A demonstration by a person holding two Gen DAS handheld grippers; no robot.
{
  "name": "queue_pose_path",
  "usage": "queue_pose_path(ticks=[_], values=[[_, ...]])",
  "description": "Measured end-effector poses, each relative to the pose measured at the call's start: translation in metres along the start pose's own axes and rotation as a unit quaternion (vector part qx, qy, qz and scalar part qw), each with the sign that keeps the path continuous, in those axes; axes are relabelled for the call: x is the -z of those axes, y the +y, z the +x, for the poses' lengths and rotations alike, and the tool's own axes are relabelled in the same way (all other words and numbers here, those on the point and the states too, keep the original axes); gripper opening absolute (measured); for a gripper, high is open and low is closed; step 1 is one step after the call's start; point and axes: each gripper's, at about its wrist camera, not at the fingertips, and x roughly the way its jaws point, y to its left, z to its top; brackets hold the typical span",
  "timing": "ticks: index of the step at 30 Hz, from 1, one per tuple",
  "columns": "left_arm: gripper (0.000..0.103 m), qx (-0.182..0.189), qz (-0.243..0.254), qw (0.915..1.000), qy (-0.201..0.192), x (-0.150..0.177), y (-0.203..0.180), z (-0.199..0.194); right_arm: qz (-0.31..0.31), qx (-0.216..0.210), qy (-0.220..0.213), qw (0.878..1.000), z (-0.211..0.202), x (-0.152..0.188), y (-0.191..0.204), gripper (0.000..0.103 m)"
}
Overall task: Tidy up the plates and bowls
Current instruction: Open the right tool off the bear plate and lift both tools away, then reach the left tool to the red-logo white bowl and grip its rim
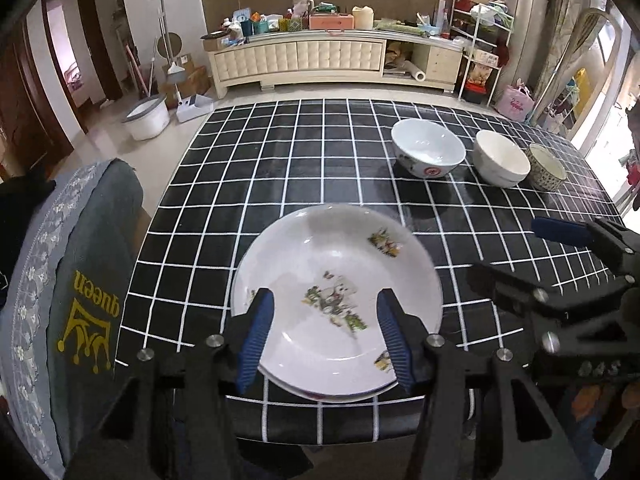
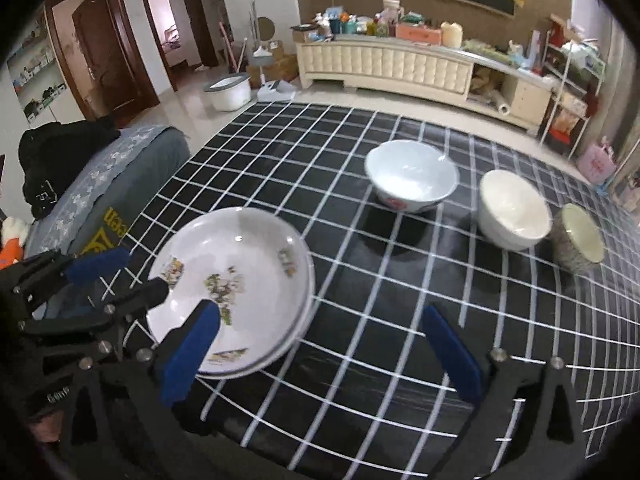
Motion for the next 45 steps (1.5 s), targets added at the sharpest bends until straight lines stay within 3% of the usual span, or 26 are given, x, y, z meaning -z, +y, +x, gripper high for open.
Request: queue_pose_path(ticks=[4, 8, 15, 19, 23, 27, 35, 45], values=[[0.051, -0.001, -0.019, 0.9998, -0.011, -0.002, -0.006, -0.005, 0.005, 0.0, -0.003, 1.0, -0.008, 0.006, -0.013, 0.103], [0.052, 0.025, -0.02, 0.9995, -0.001, -0.005, -0.014, -0.002, -0.022, 0.003, -0.029, 0.999, -0.022, 0.012, -0.017, 0.103], [0.078, 0.017, -0.004, 0.9992, -0.037, -0.017, -0.038, -0.011, -0.02, 0.01, -0.04, 0.999, -0.037, 0.008, -0.027, 0.103], [0.081, 0.027, 0.015, 0.9985, -0.045, -0.028, -0.05, -0.018, 0.001, 0.004, -0.064, 0.998, -0.046, 0.003, -0.039, 0.103], [0.084, 0.038, 0.021, 0.9977, -0.052, -0.042, -0.054, -0.018, 0.023, -0.016, -0.06, 0.998, -0.046, -0.007, -0.054, 0.102], [0.093, 0.041, 0.035, 0.997, -0.056, -0.06, -0.059, -0.015, 0.022, -0.012, -0.065, 0.998, -0.045, -0.019, -0.063, 0.102], [0.094, 0.041, 0.05, 0.9965, -0.054, -0.103, -0.064, 0.004, 0.085, -0.003, -0.034, 0.996, -0.026, -0.052, -0.1, 0.102], [0.094, 0.046, 0.072, 0.9957, -0.035, -0.16, -0.071, 0.045, 0.091, 0.017, -0.026, 0.995, 0.002, -0.096, -0.135, 0.102]])
